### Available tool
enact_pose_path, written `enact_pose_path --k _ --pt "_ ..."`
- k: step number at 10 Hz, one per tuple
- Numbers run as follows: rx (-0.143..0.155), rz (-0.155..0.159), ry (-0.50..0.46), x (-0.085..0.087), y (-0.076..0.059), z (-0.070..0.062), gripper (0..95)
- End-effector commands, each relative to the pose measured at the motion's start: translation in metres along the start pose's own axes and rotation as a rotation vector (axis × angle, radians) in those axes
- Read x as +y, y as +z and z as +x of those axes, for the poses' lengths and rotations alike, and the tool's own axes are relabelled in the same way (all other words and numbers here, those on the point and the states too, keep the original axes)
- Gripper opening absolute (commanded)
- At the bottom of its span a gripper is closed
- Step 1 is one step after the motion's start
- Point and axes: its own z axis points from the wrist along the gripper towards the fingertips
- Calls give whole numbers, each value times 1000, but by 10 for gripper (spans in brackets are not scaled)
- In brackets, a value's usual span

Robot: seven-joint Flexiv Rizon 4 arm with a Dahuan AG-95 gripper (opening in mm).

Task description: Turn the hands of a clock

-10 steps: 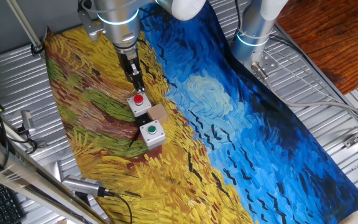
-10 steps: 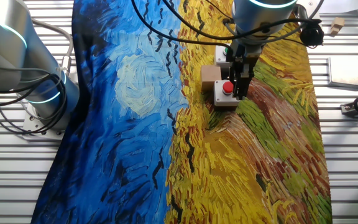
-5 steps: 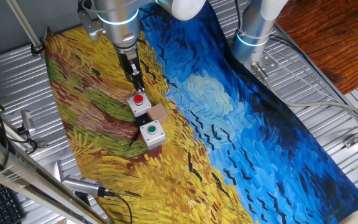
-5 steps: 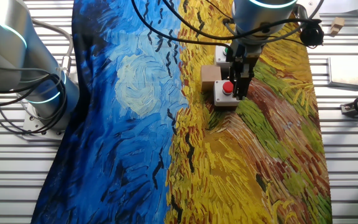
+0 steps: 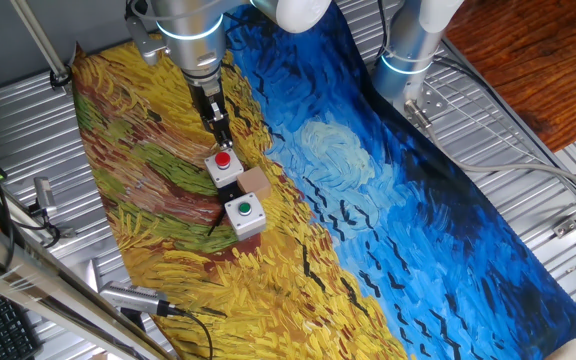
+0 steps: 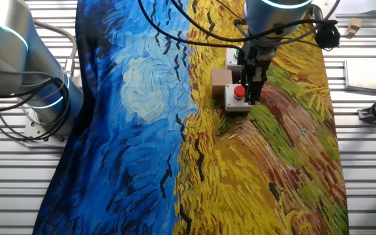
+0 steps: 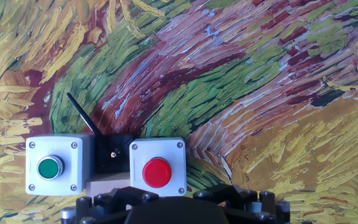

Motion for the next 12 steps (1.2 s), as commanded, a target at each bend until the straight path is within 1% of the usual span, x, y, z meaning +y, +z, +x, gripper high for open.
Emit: enact_pose_path --k 1,2,12 --pt "1 0 0 0 0 0 950" --pt "-5 -40 -19 0 0 0 0" --pt "-4 -35 -29 0 0 0 0"
